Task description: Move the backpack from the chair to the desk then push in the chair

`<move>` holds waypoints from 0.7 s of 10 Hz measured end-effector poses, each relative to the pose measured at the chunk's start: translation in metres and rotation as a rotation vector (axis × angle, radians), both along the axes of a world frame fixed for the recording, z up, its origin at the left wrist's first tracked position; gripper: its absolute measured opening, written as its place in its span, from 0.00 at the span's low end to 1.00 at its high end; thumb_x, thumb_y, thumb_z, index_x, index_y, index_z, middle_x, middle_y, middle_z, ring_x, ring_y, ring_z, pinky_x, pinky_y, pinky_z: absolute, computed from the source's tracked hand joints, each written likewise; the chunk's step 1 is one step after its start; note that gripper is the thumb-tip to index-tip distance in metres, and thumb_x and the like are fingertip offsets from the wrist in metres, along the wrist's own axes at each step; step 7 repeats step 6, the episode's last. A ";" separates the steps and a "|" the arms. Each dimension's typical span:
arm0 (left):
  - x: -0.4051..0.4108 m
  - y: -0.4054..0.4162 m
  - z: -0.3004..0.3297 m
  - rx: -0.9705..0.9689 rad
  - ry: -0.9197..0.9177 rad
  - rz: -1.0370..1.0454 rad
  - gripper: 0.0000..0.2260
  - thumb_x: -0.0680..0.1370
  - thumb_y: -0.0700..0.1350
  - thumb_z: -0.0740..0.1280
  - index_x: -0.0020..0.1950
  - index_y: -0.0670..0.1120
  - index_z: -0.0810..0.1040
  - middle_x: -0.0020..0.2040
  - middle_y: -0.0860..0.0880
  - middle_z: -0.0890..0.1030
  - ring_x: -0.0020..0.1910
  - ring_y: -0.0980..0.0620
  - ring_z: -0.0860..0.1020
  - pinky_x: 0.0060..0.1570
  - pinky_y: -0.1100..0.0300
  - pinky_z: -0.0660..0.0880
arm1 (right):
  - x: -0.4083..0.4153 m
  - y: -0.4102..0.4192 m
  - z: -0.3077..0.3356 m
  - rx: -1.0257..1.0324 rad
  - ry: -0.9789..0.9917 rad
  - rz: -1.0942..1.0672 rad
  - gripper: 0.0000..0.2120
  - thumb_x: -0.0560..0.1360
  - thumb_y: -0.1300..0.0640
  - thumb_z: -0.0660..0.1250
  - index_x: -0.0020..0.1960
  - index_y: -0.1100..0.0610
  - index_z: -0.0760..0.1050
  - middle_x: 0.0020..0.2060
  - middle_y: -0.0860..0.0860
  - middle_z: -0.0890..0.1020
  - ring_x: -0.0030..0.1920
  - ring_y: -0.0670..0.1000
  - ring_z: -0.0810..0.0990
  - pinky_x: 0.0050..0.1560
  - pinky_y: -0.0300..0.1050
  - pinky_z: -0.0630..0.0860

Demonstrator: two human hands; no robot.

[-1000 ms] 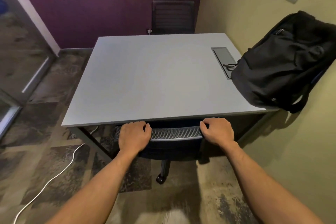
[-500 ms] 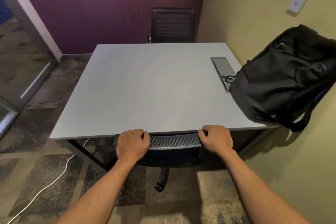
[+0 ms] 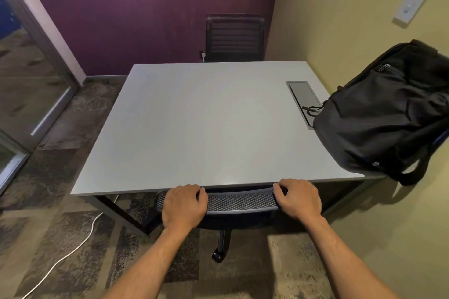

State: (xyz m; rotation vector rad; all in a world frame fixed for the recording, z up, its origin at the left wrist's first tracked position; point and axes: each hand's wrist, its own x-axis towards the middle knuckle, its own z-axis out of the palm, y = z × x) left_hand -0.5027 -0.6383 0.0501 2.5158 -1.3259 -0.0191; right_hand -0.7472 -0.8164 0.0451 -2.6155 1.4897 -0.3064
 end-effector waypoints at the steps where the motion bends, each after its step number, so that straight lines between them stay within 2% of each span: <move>1: 0.001 0.000 -0.001 0.034 0.009 0.004 0.21 0.78 0.57 0.52 0.37 0.51 0.79 0.33 0.54 0.80 0.32 0.54 0.72 0.37 0.56 0.65 | 0.001 0.000 -0.001 0.004 0.004 0.004 0.22 0.75 0.38 0.54 0.30 0.49 0.72 0.23 0.42 0.74 0.24 0.42 0.71 0.27 0.41 0.73; 2: 0.000 0.000 0.001 0.046 0.015 0.013 0.22 0.78 0.58 0.51 0.38 0.51 0.80 0.35 0.53 0.81 0.32 0.54 0.72 0.39 0.56 0.68 | 0.000 0.001 0.000 0.021 0.001 0.020 0.21 0.75 0.38 0.54 0.32 0.48 0.74 0.24 0.42 0.75 0.26 0.43 0.72 0.28 0.40 0.72; 3: -0.001 0.001 0.003 0.038 0.026 0.010 0.23 0.78 0.58 0.49 0.39 0.51 0.80 0.36 0.54 0.82 0.34 0.55 0.73 0.48 0.52 0.74 | -0.001 0.000 0.003 0.035 0.003 0.035 0.23 0.75 0.37 0.53 0.36 0.49 0.78 0.29 0.43 0.80 0.30 0.44 0.76 0.32 0.42 0.75; 4: 0.001 -0.001 0.002 0.091 0.091 -0.005 0.23 0.80 0.60 0.50 0.60 0.52 0.80 0.59 0.51 0.83 0.58 0.51 0.78 0.70 0.46 0.66 | 0.001 -0.002 0.004 0.070 -0.020 0.064 0.26 0.75 0.33 0.52 0.46 0.48 0.83 0.40 0.45 0.86 0.39 0.46 0.81 0.41 0.43 0.77; 5: 0.005 -0.004 0.008 0.183 0.117 -0.047 0.31 0.80 0.65 0.48 0.79 0.52 0.58 0.80 0.51 0.58 0.80 0.52 0.52 0.77 0.48 0.41 | 0.005 -0.007 0.011 0.161 -0.014 0.067 0.33 0.75 0.28 0.51 0.63 0.49 0.79 0.59 0.47 0.84 0.57 0.50 0.81 0.62 0.51 0.74; 6: 0.013 -0.014 0.018 0.215 0.082 -0.092 0.37 0.77 0.70 0.44 0.81 0.52 0.50 0.82 0.51 0.49 0.80 0.53 0.43 0.76 0.46 0.35 | 0.016 -0.018 0.022 0.137 0.030 0.089 0.35 0.77 0.30 0.50 0.71 0.53 0.71 0.68 0.51 0.77 0.68 0.52 0.74 0.68 0.52 0.66; 7: 0.013 -0.014 0.018 0.215 0.082 -0.092 0.37 0.77 0.70 0.44 0.81 0.52 0.50 0.82 0.51 0.49 0.80 0.53 0.43 0.76 0.46 0.35 | 0.016 -0.018 0.022 0.137 0.030 0.089 0.35 0.77 0.30 0.50 0.71 0.53 0.71 0.68 0.51 0.77 0.68 0.52 0.74 0.68 0.52 0.66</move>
